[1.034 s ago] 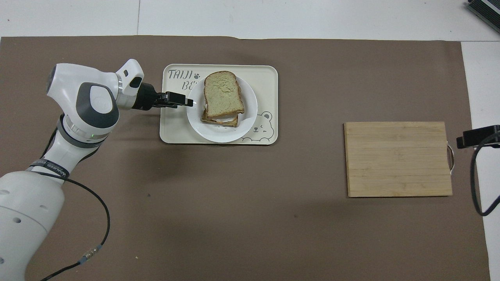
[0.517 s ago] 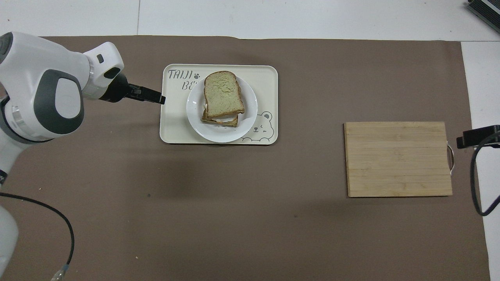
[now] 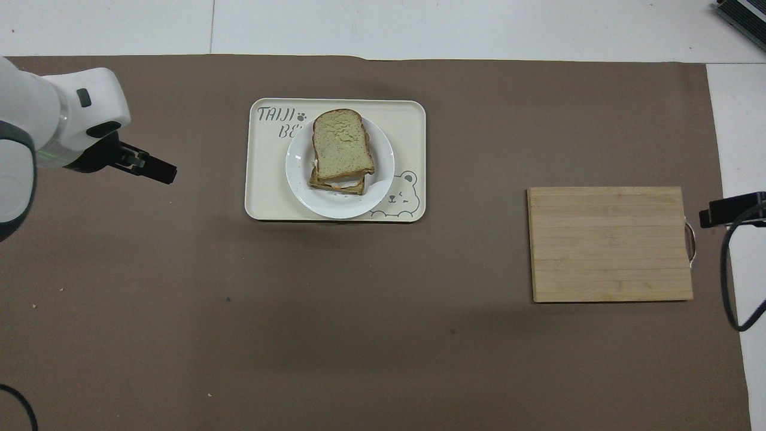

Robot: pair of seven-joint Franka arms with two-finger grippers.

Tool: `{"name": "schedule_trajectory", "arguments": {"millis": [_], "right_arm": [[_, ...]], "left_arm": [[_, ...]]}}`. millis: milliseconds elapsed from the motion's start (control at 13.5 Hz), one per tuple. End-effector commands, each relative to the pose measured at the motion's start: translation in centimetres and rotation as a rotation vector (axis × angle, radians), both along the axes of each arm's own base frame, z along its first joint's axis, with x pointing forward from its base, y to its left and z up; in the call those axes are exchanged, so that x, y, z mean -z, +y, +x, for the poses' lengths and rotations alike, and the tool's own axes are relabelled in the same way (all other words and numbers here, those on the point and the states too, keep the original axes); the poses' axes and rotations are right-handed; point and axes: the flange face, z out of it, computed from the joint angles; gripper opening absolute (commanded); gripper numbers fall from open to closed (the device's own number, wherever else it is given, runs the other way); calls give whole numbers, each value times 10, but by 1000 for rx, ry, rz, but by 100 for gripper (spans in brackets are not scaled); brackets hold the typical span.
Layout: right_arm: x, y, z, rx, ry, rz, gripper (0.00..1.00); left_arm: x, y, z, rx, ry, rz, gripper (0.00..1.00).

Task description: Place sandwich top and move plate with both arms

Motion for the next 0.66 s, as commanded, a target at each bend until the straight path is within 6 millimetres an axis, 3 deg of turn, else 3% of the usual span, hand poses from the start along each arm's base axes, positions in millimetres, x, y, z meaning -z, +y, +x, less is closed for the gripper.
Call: {"name": "schedule_trajectory", "arguments": {"millis": [0,295,369,591], "right_arm": [[-2,-1,1,-14,-5,0,100],[-2,-1,1,-14,-5,0,100],[-2,-1,1,-14,-5,0,100],[-2,-1,1,-14,-5,-1,100]], "left_arm": [[-53,28,-30,-41,-29,34,100],[-138,43,-54,-73,4,-1,100],[-149,51,-56,-88,9,-15,100],[-153,57,-62,-124,28,-14,100]]}}
